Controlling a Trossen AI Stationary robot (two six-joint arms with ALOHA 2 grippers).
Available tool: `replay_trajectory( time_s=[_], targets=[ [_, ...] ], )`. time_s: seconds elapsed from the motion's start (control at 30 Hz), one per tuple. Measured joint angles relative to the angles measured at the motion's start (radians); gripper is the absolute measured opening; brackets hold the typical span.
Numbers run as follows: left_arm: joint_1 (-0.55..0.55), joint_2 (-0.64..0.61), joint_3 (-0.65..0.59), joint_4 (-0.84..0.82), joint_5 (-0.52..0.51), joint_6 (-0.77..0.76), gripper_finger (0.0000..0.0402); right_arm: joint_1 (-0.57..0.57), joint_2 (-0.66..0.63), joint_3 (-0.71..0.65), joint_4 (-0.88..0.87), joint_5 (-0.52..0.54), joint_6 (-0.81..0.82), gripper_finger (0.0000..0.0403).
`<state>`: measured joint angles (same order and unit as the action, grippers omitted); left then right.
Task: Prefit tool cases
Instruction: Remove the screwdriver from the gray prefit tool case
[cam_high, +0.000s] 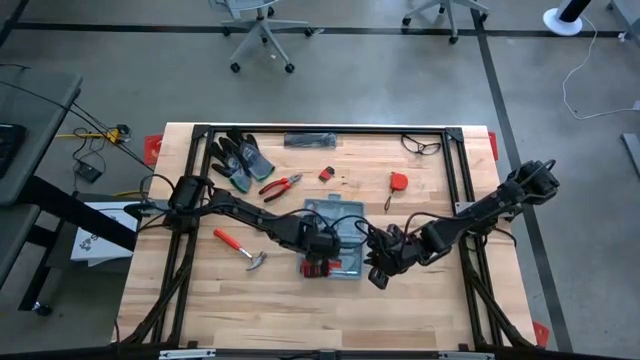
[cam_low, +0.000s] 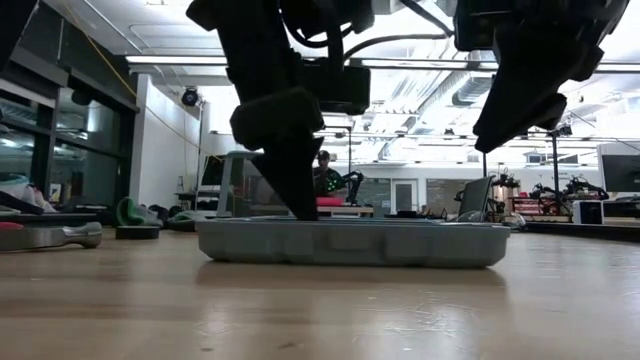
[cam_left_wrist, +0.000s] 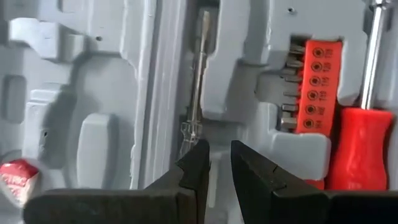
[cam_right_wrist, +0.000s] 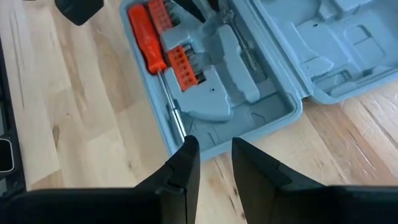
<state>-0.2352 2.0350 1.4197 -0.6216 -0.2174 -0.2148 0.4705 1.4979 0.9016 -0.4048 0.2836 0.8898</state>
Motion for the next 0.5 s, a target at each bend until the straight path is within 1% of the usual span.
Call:
replay_trajectory(
  time_s=[0.13, 0.5],
  targets=[
    [0.0, -0.004, 0.0, -0.001, -0.035, 0.002, 0.006, -0.008, 0.0, 0.0, -0.002, -0.004, -0.008, 0.0087],
    [0.008, -0.009, 0.0, -0.006, -0.033, 0.07, 0.006, -0.026, 0.0, 0.0, -0.002, -0.007, -0.018, 0.0087]
  ],
)
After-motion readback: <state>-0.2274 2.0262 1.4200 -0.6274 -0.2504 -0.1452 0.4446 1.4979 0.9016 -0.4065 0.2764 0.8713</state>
